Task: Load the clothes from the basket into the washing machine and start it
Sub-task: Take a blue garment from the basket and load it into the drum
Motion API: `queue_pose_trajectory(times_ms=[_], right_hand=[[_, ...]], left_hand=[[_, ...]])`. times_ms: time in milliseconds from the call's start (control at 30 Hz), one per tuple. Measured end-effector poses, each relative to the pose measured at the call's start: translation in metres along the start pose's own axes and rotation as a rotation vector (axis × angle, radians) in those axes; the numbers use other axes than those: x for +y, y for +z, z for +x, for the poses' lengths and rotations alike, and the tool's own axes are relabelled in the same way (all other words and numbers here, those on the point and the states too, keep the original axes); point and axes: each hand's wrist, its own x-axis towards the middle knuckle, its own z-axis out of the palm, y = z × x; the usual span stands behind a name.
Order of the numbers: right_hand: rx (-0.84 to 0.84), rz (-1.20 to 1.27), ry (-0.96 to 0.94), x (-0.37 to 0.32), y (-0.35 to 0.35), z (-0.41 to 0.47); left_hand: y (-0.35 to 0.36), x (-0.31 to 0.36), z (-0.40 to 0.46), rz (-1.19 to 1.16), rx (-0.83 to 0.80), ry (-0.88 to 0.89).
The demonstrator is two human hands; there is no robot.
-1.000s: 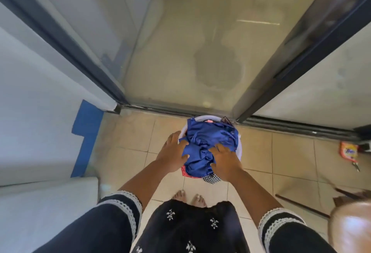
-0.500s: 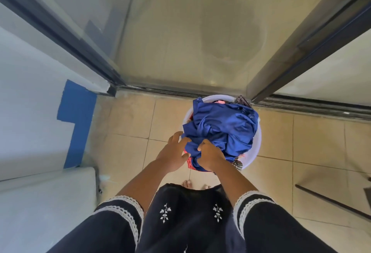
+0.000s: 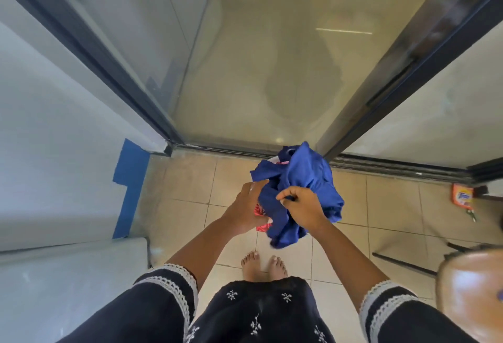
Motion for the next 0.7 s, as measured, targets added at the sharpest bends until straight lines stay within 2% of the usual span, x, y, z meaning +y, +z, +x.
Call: queue_pose_trajectory(times_ms=[167, 267, 367, 533, 633, 700], right_hand=[[0.001, 0.13, -0.171, -0.098, -0.026, -0.038], [-0.021, 0.174, -0.254, -0.151, -0.043, -0.054], [0.011, 0.272, -0.332, -0.196, -0.058, -0.076], [0.068, 0.454, -0.514, -0.262, -0.088, -0.114], [0.112, 0.511, -0.601, -0.28, -0.102, -0.125], [0.144, 0.51, -0.605, -0.279, -0.106, -0.125]], left_hand=[[-0.026, 0.028, -0.028, -0.022, 0.047, 0.089], [-0.043, 0.039, -0.041, -0.011, 0.132, 0.047], [-0.055, 0.041, -0.057, -0.095, 0.178, 0.009], [-0.066, 0.035, -0.081, -0.108, 0.316, -0.082], [-0.077, 0.032, -0.093, -0.247, 0.424, -0.146], [-0.093, 0.046, -0.105, -0.493, 0.444, -0.102]])
